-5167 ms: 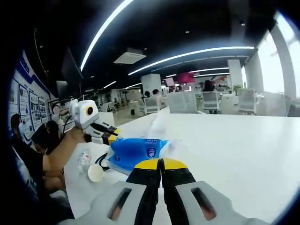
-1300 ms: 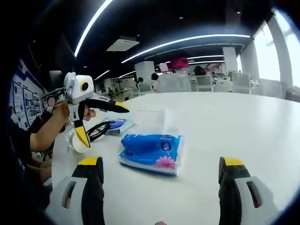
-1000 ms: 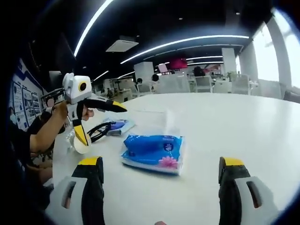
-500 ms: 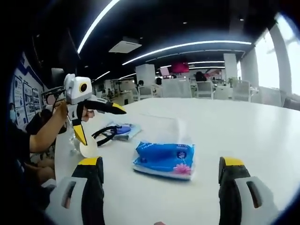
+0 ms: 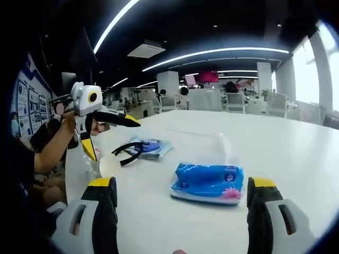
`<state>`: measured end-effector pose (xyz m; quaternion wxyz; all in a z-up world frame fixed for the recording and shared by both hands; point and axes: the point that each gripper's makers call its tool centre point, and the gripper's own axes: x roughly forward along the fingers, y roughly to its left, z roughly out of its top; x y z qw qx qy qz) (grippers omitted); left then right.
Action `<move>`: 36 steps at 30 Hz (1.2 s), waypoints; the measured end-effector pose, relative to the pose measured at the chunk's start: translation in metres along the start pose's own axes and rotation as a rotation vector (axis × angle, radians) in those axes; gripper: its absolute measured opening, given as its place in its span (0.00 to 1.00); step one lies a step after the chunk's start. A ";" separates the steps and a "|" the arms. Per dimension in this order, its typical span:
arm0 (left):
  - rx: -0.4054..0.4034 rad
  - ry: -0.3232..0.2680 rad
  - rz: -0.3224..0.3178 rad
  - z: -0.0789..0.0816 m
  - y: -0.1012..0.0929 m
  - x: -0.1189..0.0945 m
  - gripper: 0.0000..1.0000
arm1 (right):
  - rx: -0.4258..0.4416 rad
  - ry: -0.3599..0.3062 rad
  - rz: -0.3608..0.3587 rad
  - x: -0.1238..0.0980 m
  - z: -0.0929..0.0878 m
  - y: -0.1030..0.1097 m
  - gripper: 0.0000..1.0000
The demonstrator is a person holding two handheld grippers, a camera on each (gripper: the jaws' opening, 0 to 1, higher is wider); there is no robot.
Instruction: Arrange the tabletop items into an orderly group along one side of the table until the central work area is clear of visible clutter.
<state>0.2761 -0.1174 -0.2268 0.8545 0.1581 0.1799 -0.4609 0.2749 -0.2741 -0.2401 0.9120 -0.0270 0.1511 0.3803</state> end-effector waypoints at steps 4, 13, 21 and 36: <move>-0.016 -0.010 0.012 -0.009 0.002 -0.015 1.00 | -0.006 0.011 0.009 0.005 0.000 0.016 1.00; -0.034 -0.023 0.064 -0.021 0.006 -0.046 1.00 | -0.038 0.007 0.010 0.009 0.008 0.038 1.00; -0.029 -0.046 0.093 -0.030 0.006 -0.074 1.00 | -0.080 -0.006 0.060 0.013 0.011 0.074 1.00; -0.066 -0.060 0.128 -0.067 0.009 -0.121 0.99 | -0.131 -0.003 0.179 0.032 0.007 0.141 0.99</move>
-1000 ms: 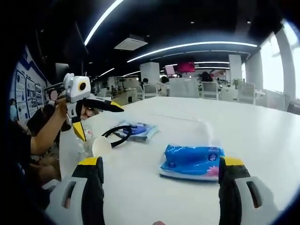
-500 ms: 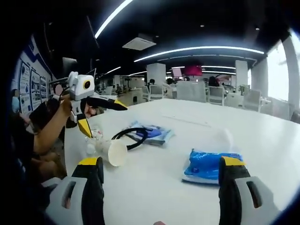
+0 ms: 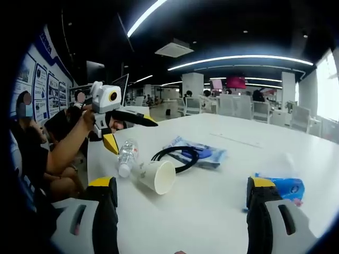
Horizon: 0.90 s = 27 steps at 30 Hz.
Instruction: Arrange the tabletop items into an orderly group along one side of the table until the central work area is clear of visible clutter.
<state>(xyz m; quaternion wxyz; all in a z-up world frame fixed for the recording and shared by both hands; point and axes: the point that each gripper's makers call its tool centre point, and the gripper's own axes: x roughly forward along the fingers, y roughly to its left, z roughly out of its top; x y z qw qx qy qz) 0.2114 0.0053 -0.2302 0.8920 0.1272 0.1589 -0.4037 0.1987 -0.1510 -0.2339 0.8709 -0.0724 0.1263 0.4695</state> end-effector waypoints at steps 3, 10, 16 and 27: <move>-0.005 -0.003 0.008 -0.006 0.003 -0.009 0.99 | 0.001 0.001 0.011 0.006 0.001 0.007 0.99; -0.020 -0.016 0.031 -0.021 0.012 -0.031 0.99 | 0.008 -0.023 0.064 0.020 0.006 0.034 0.98; -0.034 -0.025 0.047 -0.037 0.021 -0.048 0.99 | 0.001 -0.034 0.093 0.033 0.008 0.056 0.93; -0.048 -0.017 0.086 -0.064 0.040 -0.078 0.97 | -0.026 -0.032 0.174 0.054 0.012 0.094 0.92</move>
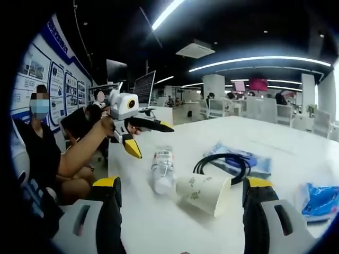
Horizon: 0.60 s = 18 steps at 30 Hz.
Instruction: Arrange the tabletop items into an orderly group along one side of the table until the central work area is clear of visible clutter.
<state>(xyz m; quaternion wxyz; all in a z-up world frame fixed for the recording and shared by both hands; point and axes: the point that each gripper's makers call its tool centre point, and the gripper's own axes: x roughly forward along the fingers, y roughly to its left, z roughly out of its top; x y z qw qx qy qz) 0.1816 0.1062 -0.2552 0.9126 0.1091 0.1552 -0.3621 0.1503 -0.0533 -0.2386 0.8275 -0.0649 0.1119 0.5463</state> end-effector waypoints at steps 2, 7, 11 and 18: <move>0.003 0.003 0.009 -0.004 0.005 -0.004 0.97 | -0.008 -0.002 0.006 0.004 0.000 0.005 0.91; -0.004 0.009 0.014 -0.015 0.011 -0.012 0.96 | -0.018 -0.007 0.060 0.019 -0.003 0.024 0.90; 0.004 -0.005 0.005 -0.020 0.012 -0.016 0.91 | -0.018 -0.007 0.091 0.027 -0.007 0.034 0.87; 0.014 -0.013 -0.004 -0.036 0.013 -0.018 0.84 | -0.023 -0.034 0.141 0.039 -0.012 0.045 0.71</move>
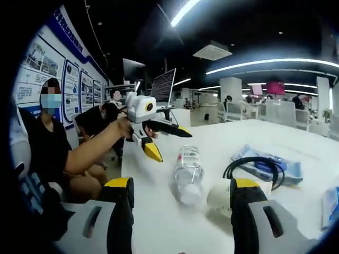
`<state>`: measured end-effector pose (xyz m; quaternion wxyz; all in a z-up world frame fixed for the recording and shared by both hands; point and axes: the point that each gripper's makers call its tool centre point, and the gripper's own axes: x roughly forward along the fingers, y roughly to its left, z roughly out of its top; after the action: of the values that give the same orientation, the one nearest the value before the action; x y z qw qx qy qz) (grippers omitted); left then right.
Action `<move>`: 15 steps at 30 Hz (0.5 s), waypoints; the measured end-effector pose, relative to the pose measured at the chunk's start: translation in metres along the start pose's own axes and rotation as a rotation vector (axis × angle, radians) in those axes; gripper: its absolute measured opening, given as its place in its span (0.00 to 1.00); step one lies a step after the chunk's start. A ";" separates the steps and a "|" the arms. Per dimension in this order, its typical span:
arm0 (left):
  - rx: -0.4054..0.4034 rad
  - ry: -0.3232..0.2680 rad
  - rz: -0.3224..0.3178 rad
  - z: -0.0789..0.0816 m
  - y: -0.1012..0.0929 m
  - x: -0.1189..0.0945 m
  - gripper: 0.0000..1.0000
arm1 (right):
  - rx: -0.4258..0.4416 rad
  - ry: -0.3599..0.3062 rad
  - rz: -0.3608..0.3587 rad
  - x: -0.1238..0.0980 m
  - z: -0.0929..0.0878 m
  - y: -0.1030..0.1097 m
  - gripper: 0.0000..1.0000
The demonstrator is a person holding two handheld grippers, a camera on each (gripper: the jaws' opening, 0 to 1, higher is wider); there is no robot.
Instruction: Arrange the tabletop items into an orderly group along one side of the table until the central work area is clear of visible clutter.
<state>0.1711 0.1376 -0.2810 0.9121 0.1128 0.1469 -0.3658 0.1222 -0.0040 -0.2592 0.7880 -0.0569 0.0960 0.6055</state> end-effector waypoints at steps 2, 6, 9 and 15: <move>-0.004 -0.003 -0.011 -0.003 -0.002 0.000 0.82 | -0.004 0.012 0.007 0.004 -0.006 0.001 0.69; 0.000 0.008 -0.013 -0.008 -0.003 0.000 0.79 | -0.010 0.021 0.019 0.009 -0.012 0.004 0.67; -0.004 0.015 -0.006 -0.014 0.000 0.000 0.77 | -0.006 0.013 0.034 0.013 -0.014 0.006 0.61; -0.022 0.002 -0.007 -0.020 0.001 0.001 0.69 | -0.039 0.035 0.020 0.020 -0.021 0.005 0.59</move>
<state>0.1688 0.1435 -0.3000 0.9118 0.1024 0.1524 -0.3674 0.1211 0.0119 -0.2836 0.7788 -0.0819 0.0984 0.6141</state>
